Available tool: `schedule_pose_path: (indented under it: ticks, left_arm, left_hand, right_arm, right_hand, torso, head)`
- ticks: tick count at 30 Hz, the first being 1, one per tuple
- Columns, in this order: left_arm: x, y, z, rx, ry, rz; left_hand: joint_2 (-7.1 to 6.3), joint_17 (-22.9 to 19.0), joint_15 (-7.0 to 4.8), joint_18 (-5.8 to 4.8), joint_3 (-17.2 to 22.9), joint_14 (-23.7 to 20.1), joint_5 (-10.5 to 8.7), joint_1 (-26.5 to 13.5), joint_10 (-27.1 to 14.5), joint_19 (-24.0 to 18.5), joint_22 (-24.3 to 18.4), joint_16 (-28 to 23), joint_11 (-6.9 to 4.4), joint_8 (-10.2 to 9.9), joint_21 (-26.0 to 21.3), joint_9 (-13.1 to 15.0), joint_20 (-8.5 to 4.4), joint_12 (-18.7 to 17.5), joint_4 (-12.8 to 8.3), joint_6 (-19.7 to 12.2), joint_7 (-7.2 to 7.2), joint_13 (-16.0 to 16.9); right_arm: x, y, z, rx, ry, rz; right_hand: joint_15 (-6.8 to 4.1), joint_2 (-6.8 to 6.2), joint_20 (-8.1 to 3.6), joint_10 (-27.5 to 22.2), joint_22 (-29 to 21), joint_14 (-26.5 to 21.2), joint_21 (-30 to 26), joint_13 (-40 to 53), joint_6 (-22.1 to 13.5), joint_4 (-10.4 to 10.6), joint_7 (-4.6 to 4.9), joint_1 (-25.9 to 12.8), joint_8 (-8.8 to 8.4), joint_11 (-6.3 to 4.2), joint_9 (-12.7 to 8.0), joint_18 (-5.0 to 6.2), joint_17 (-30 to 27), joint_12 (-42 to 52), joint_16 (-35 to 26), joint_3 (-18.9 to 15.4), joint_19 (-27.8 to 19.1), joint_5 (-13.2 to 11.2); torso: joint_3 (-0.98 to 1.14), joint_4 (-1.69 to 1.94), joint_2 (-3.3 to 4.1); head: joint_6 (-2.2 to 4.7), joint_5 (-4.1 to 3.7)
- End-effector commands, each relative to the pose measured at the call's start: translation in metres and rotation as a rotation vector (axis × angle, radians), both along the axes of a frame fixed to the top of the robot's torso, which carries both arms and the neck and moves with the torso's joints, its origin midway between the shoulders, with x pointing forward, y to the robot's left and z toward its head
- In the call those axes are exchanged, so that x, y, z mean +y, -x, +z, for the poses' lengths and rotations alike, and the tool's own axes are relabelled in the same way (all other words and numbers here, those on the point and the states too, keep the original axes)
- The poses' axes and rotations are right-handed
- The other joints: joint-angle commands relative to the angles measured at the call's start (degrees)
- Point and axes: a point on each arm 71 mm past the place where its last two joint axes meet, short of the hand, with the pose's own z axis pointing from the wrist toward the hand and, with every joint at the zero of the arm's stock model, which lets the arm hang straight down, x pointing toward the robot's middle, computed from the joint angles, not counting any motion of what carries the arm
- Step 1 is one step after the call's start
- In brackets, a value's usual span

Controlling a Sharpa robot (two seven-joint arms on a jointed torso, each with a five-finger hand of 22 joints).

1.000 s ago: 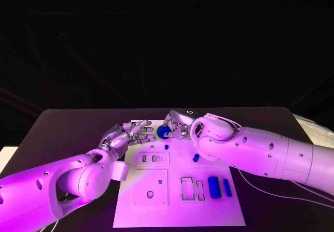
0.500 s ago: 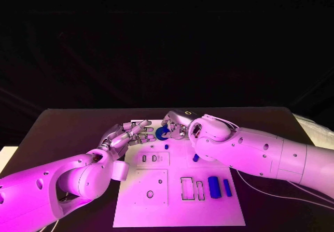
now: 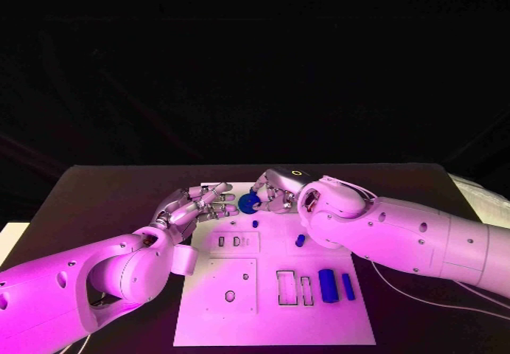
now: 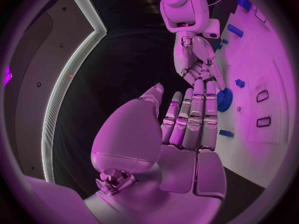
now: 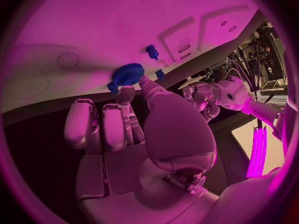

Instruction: Assemble the parts on the task board

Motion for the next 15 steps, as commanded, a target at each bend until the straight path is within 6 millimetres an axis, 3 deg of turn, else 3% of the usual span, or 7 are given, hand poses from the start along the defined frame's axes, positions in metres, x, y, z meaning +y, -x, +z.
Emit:
schedule_pose_path:
  ticks: [1,4,7,13,15]
  left_arm:
    - [0.0,0.0,0.001,-0.006,0.012,-0.016]
    - [0.002,0.0,0.001,-0.006,0.01,-0.012]
    - [0.005,0.0,0.001,-0.007,0.008,-0.007]
    - [0.007,-0.002,0.0,-0.007,0.007,-0.002]
    - [0.007,-0.002,0.0,-0.007,0.006,-0.002]
  left_hand:
    - [0.27,0.06,-0.06,0.28,-0.1,0.52,0.24,0.34,0.43,0.3,-0.06,-0.15,-0.05,0.21,-0.03,0.03,-0.05,0.1,-0.27,0.31,1.29,0.01]
    - [0.29,0.08,-0.06,0.27,-0.07,0.53,0.23,0.37,0.43,0.32,-0.09,-0.19,-0.05,0.2,-0.05,0.02,-0.05,0.08,-0.33,0.3,1.3,0.0]
    - [0.29,0.08,-0.06,0.27,-0.07,0.53,0.23,0.37,0.43,0.32,-0.09,-0.19,-0.05,0.2,-0.05,0.02,-0.05,0.08,-0.33,0.3,1.3,0.0]
    - [0.29,0.08,-0.06,0.27,-0.06,0.52,0.22,0.38,0.43,0.33,-0.1,-0.2,-0.05,0.19,-0.06,0.02,-0.05,0.07,-0.35,0.3,1.3,0.0]
    - [0.29,0.08,-0.06,0.27,-0.06,0.52,0.22,0.38,0.43,0.33,-0.1,-0.2,-0.05,0.19,-0.06,0.02,-0.05,0.07,-0.35,0.3,1.3,0.0]
  right_arm:
    - [-0.015,0.005,0.008,-0.033,-0.083,0.0]
    - [-0.038,0.009,0.014,-0.017,-0.134,0.006]
    - [-0.073,0.012,0.021,0.04,-0.219,0.024]
    - [-0.123,0.012,0.024,0.084,-0.277,0.018]
    - [-0.137,0.011,0.023,0.087,-0.267,0.005]
  right_hand:
    - [0.32,0.76,0.03,0.51,0.3,2.47,0.06,0.46,0.57,-0.08,-0.1,0.53,0.19,-0.08,0.08,-0.31,0.22,0.65,0.09,-0.27,0.24,0.69]
    - [0.27,0.77,-0.02,0.73,0.59,2.55,0.21,0.88,0.73,-0.44,-0.15,1.18,0.19,-0.14,0.13,-0.36,0.54,1.12,0.33,-0.32,0.4,1.23]
    - [0.19,0.79,-0.09,0.67,0.75,2.61,0.31,1.16,0.86,-1.54,-0.16,2.86,0.12,-0.21,0.17,-0.4,0.84,1.32,0.54,-0.08,0.46,2.83]
    - [0.21,0.18,-0.11,0.56,1.21,2.71,0.53,1.59,0.94,-2.88,-0.12,4.31,0.06,-0.19,0.18,-0.5,1.63,1.62,1.08,-0.15,0.61,4.98]
    - [0.21,0.09,-0.1,0.51,1.25,2.72,0.54,1.55,0.95,-3.0,-0.12,4.41,0.06,-0.19,0.18,-0.5,1.72,1.55,1.13,-0.2,0.62,5.11]
  torso:
    - [0.08,-0.22,-0.09]
    - [0.08,-0.35,-0.13]
    - [0.16,-0.77,-0.31]
    - [0.56,-1.48,-0.66]
    - [0.66,-1.6,-0.74]
  head:
    - [0.02,0.11]
    - [0.22,0.08]
    - [0.33,0.28]
    - [0.53,0.48]
    - [0.53,0.11]
